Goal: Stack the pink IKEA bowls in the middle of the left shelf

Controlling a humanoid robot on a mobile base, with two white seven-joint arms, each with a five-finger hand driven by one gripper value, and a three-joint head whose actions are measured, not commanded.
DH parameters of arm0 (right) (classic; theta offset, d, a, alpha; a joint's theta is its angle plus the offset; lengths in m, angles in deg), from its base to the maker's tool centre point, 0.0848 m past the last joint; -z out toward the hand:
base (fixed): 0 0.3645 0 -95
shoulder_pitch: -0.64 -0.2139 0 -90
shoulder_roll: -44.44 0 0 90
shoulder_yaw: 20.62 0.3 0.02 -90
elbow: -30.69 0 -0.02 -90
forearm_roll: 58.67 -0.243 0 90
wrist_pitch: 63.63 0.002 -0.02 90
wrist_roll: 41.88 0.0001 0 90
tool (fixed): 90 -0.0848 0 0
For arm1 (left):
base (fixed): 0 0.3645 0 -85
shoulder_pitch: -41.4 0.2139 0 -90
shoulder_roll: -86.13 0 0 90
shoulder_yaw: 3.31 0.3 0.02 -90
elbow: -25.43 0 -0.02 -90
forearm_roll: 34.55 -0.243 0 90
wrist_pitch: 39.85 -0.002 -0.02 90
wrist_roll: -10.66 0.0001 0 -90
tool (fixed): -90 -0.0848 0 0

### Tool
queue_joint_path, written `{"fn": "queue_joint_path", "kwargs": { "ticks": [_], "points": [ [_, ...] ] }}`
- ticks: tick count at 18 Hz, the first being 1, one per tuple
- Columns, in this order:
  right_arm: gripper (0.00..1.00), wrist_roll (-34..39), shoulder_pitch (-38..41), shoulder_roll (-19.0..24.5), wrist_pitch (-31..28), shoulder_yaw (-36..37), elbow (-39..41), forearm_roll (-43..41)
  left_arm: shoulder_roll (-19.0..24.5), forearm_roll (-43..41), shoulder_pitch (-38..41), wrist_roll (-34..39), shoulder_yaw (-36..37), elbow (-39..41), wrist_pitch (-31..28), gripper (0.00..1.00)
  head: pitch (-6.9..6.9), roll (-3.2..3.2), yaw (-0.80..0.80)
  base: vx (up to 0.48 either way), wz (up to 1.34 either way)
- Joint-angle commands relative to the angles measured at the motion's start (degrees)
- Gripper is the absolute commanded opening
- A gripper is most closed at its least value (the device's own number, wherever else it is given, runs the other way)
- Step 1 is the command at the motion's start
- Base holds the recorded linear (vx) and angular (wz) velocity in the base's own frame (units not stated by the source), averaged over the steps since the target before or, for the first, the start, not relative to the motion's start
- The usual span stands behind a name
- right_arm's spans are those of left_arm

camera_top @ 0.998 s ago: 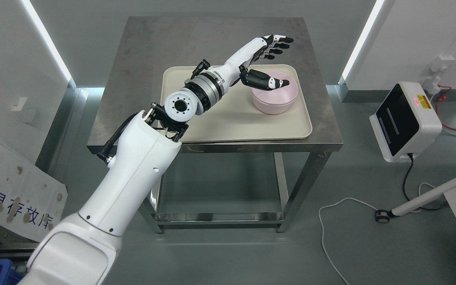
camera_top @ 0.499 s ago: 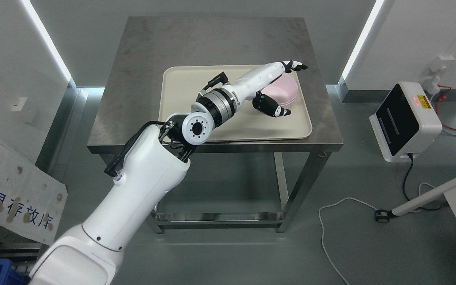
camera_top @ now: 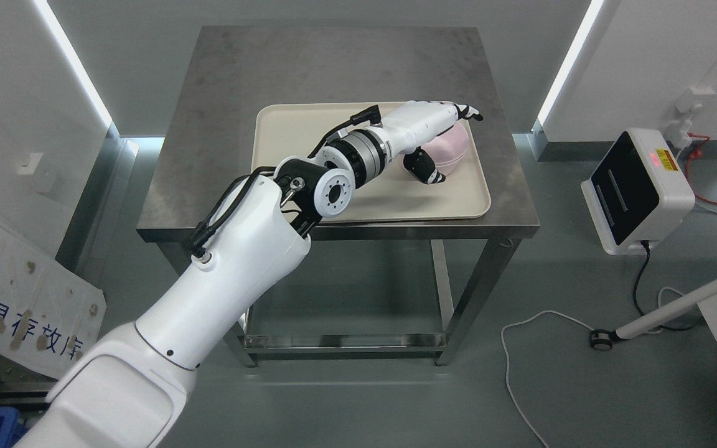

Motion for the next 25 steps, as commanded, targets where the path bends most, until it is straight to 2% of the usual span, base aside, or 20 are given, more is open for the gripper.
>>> {"fn": "queue_joint_path", "kwargs": {
  "ticks": [1, 5, 9, 17, 25],
  "points": [
    [1.00, 0.03, 1.67, -1.00, 0.03, 0.70, 1.93, -1.43, 1.00, -3.18, -1.31, -0.25, 4.88, -12.21, -0.05, 0.85, 0.00, 0.00, 0.00, 0.000, 0.00],
    [1.00, 0.03, 1.67, -1.00, -0.06, 0.62, 1.93, -1.43, 1.00, -3.18, -1.31, 0.10, 3.12, -13.46, -0.05, 0.85, 0.00, 0.00, 0.00, 0.000, 0.00],
    [1.00, 0.03, 1.67, -1.00, 0.03, 0.62, 1.93, -1.43, 1.00, -3.18, -1.40, -0.07, 3.20, -13.28, -0.05, 0.80, 0.00, 0.00, 0.00, 0.000, 0.00],
    [1.00, 0.03, 1.67, -1.00, 0.03, 0.62, 1.93, -1.43, 1.00, -3.01, -1.84, -0.42, 2.15, -13.19, -0.05, 0.51, 0.00, 0.00, 0.00, 0.000, 0.00],
    [1.00, 0.03, 1.67, -1.00, -0.06, 0.62, 1.93, -1.43, 1.00, -2.57, -2.63, -0.42, -2.07, -12.58, 0.30, 0.42, 0.00, 0.00, 0.00, 0.000, 0.00]
  ]
}}
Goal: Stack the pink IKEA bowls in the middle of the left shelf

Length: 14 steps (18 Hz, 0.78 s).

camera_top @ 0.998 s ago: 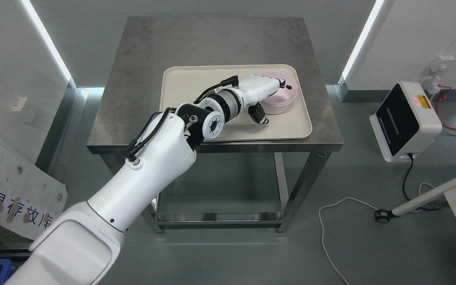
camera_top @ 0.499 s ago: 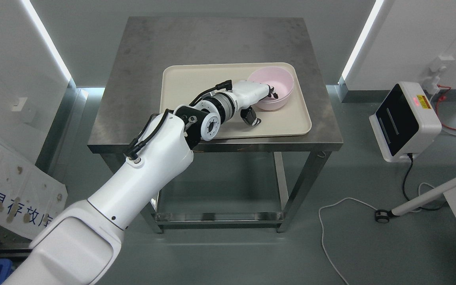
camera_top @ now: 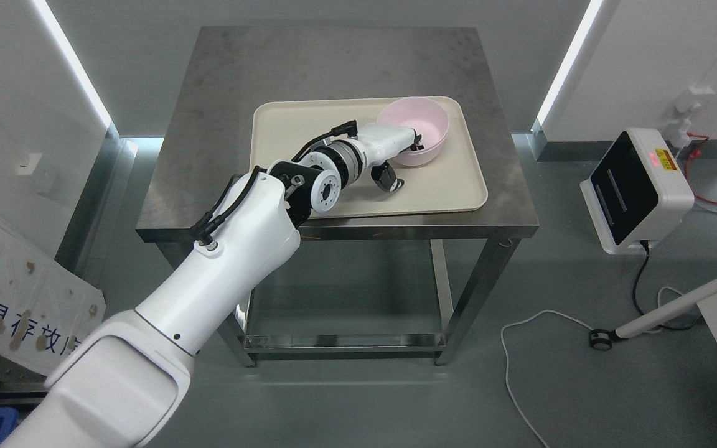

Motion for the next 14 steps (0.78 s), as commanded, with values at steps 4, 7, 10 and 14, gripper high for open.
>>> {"fn": "queue_joint_path", "kwargs": {
  "ticks": [4, 7, 10, 14],
  "points": [
    [1.00, 0.04, 1.67, -1.00, 0.01, 0.62, 1.93, -0.01, 1.01, 0.18, -0.38, 0.16, -2.97, 0.38, 0.39, 0.34, 0.00, 0.00, 0.00, 0.000, 0.00],
    [1.00, 0.04, 1.67, -1.00, 0.10, 0.70, 1.93, -0.01, 1.01, 0.27, -0.38, 0.16, -2.89, 0.73, 0.39, 0.29, 0.00, 0.00, 0.00, 0.000, 0.00],
    [1.00, 0.04, 1.67, -1.00, 0.10, 0.62, 1.93, -0.01, 1.01, 0.18, -0.20, 0.07, -2.18, 0.73, 1.70, 0.24, 0.00, 0.00, 0.00, 0.000, 0.00],
    [1.00, 0.04, 1.67, -1.00, 0.01, 0.62, 1.93, -0.01, 1.01, -0.08, -0.29, 0.07, 1.32, 0.29, 2.06, 0.24, 0.00, 0.00, 0.00, 0.000, 0.00]
  ]
}}
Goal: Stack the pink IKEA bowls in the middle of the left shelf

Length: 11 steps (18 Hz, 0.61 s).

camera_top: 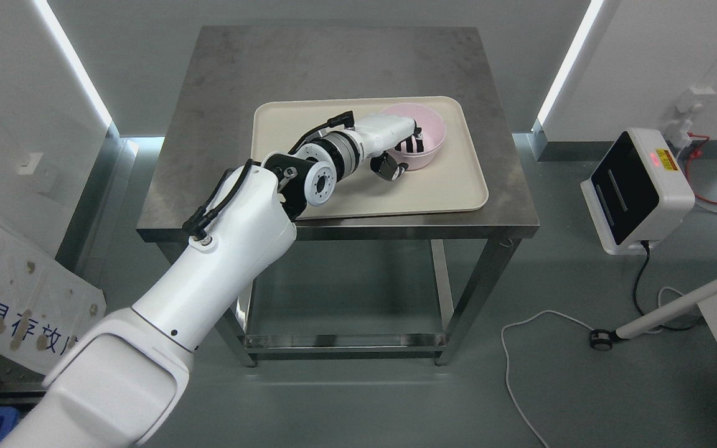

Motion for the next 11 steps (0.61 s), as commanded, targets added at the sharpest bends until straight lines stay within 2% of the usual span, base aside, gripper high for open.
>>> {"fn": "queue_joint_path", "kwargs": {
  "ticks": [1, 4, 7, 11],
  "points": [
    [1.00, 0.03, 1.67, -1.00, 0.08, 0.62, 1.93, 0.00, 1.00, -0.32, 0.02, 0.29, 3.94, -0.22, 0.37, 0.24, 0.00, 0.00, 0.00, 0.000, 0.00],
    [1.00, 0.03, 1.67, -1.00, -0.01, 0.62, 1.93, 0.00, 1.00, -0.41, 0.02, 0.38, 4.39, -0.31, 0.37, 0.23, 0.00, 0.00, 0.00, 0.000, 0.00],
    [1.00, 0.03, 1.67, -1.00, 0.08, 0.70, 1.93, 0.00, 1.00, -0.32, 0.02, 0.12, 3.69, -0.31, 0.55, 0.09, 0.00, 0.00, 0.00, 0.000, 0.00],
    [1.00, 0.03, 1.67, -1.00, -0.01, 0.70, 1.93, 0.00, 1.00, 0.21, 0.11, 0.03, 0.01, 0.13, 1.16, 0.01, 0.00, 0.00, 0.00, 0.000, 0.00]
  ]
}}
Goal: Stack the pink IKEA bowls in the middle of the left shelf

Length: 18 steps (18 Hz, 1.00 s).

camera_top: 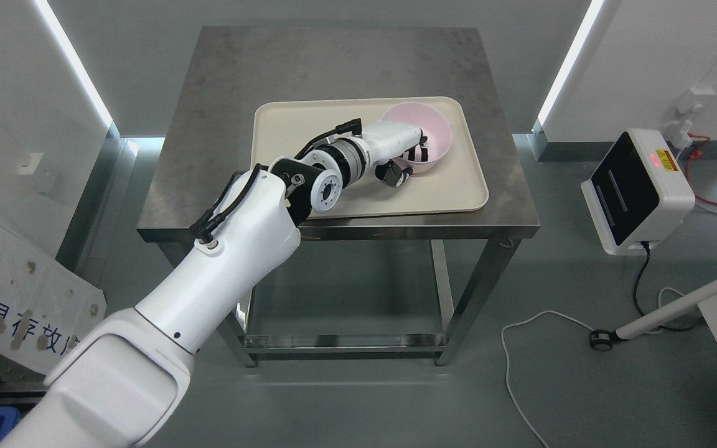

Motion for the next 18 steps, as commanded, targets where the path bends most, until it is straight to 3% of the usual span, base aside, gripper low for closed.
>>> {"fn": "queue_joint_path", "kwargs": {
  "ticks": [1, 8, 14, 18],
  "points": [
    [1.00, 0.03, 1.67, -1.00, -0.04, 0.62, 1.93, 0.00, 1.00, 0.47, 0.11, -0.37, -3.55, 0.36, 1.28, 0.00, 0.00, 0.00, 0.00, 0.000, 0.00],
    [1.00, 0.03, 1.67, -1.00, 0.05, 0.70, 1.93, 0.00, 1.00, 0.55, 1.42, -0.55, -16.55, 4.13, 7.86, 0.00, 0.00, 0.00, 0.00, 0.000, 0.00],
    [1.00, 0.03, 1.67, -1.00, -0.04, 0.62, 1.93, 0.00, 1.00, 0.55, 10.11, -7.40, -27.10, 20.63, 9.89, 0.01, 0.00, 0.00, 0.00, 0.000, 0.00],
    [1.00, 0.03, 1.67, -1.00, -0.04, 0.62, 1.93, 0.00, 1.00, 0.55, 14.96, -11.08, -35.89, 31.45, 15.95, 0.01, 0.00, 0.00, 0.00, 0.000, 0.00]
  ]
}}
